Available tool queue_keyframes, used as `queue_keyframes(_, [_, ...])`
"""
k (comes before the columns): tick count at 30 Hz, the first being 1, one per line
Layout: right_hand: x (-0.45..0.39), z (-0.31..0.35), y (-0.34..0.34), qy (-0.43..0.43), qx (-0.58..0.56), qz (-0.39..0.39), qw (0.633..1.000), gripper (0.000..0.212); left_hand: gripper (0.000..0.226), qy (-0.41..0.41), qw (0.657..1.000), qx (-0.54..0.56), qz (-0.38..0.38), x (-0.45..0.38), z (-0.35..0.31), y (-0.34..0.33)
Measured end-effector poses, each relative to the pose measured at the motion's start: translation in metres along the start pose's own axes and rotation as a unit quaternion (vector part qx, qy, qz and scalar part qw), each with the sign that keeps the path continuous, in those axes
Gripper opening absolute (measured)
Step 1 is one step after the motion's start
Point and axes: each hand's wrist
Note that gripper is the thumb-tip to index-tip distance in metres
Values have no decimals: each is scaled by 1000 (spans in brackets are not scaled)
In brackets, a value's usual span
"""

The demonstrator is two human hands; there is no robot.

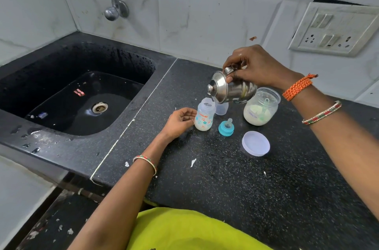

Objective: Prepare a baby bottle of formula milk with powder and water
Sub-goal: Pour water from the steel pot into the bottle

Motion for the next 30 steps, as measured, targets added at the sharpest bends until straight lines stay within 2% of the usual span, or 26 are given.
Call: queue_keyframes(30, [-2, 14, -4, 59, 9, -7, 998, 21, 26, 3, 1000, 2, 1, 0, 0, 1])
Point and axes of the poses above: each hand's wrist, its own x-axis away from the middle knuckle, its own y-axis out of the back of the hand, z = x × y, and after that the axes turned 14 degrees about y, right-handed
